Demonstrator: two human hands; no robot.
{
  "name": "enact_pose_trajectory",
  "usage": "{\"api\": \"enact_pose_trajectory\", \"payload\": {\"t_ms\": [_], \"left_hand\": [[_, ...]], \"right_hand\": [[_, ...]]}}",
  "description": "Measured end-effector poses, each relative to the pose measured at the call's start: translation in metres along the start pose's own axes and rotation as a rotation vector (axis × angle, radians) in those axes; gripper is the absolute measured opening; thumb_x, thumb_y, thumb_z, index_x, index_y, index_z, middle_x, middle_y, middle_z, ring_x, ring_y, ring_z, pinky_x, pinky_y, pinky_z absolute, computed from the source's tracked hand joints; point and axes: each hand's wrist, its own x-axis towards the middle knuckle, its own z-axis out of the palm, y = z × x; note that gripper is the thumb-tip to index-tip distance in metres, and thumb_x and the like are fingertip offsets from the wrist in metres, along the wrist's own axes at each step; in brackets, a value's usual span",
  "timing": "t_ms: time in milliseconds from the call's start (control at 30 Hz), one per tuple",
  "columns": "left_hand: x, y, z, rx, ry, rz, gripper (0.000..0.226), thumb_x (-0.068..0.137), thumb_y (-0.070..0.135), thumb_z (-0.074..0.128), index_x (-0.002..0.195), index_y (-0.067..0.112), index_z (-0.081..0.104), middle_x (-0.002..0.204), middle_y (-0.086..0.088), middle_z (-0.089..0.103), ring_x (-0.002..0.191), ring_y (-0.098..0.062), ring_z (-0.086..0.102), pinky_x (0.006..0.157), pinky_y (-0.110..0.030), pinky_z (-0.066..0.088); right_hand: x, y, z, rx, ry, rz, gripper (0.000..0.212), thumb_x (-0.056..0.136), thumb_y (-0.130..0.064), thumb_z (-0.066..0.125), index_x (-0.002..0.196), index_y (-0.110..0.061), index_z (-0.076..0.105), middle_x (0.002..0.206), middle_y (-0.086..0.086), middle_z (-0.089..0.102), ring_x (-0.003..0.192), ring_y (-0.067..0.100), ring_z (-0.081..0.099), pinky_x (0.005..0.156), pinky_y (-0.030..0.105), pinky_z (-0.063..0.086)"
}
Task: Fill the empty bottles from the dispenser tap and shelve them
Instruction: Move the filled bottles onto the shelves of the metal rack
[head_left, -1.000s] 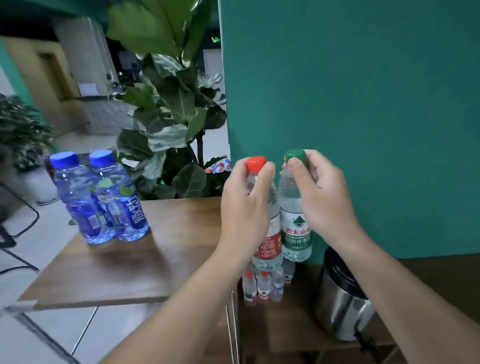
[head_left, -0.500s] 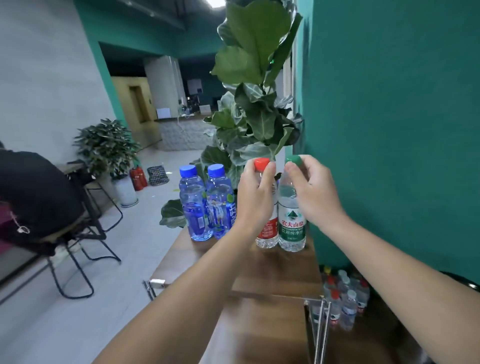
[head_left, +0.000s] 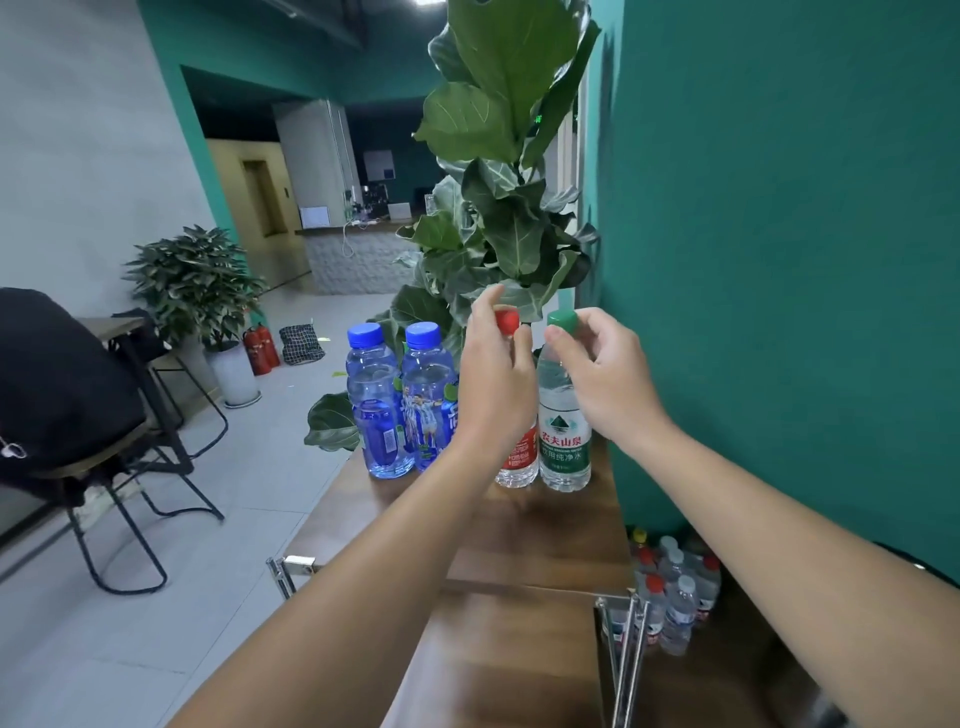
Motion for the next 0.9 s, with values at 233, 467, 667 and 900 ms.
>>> {"api": "enact_pose_trajectory", "payload": {"t_ms": [233, 467, 667, 900], "left_hand": [[-0.003, 0.029, 0.010, 0.168, 0.086, 0.241, 0.055, 0.111, 0.004, 0.058, 0.163, 0.017, 0.046, 0.154, 0.003, 0.056, 0.145, -0.018, 0.051, 0.123, -0.048, 0.045], [-0.039, 0.078, 0.070, -0.062, -0.018, 0.131, 0.030, 0.113, 0.019, 0.062, 0.143, 0.022, 0.065, 0.136, 0.014, 0.070, 0.133, -0.003, 0.061, 0.114, -0.038, 0.051], [-0.072, 0.069, 0.165, -0.397, -0.057, -0.389, 0.023, 0.111, 0.033, 0.069, 0.130, 0.023, 0.076, 0.120, 0.013, 0.079, 0.108, 0.008, 0.071, 0.099, -0.024, 0.055], [-0.126, 0.001, 0.277, -0.369, 0.015, -0.864, 0.015, 0.110, 0.038, 0.067, 0.114, 0.024, 0.073, 0.112, 0.008, 0.076, 0.103, -0.006, 0.070, 0.090, -0.032, 0.051]], "right_hand": [[0.005, -0.004, -0.031, 0.055, -0.043, 0.070, 0.026, 0.103, -0.042, 0.076, 0.121, -0.023, 0.075, 0.114, -0.010, 0.080, 0.110, 0.004, 0.074, 0.105, 0.042, 0.060], [-0.009, 0.014, -0.102, 0.080, -0.025, 0.079, 0.022, 0.106, -0.037, 0.074, 0.120, -0.020, 0.076, 0.113, -0.008, 0.082, 0.111, 0.008, 0.077, 0.102, 0.041, 0.061], [-0.037, 0.090, -0.155, 0.051, 0.026, 0.201, 0.014, 0.107, -0.035, 0.073, 0.114, -0.024, 0.077, 0.112, -0.007, 0.081, 0.112, 0.014, 0.076, 0.103, 0.047, 0.060], [-0.075, 0.232, -0.186, 0.036, 0.117, 0.512, 0.008, 0.106, -0.034, 0.073, 0.108, -0.029, 0.079, 0.105, -0.010, 0.081, 0.107, 0.013, 0.076, 0.104, 0.045, 0.060]]}}
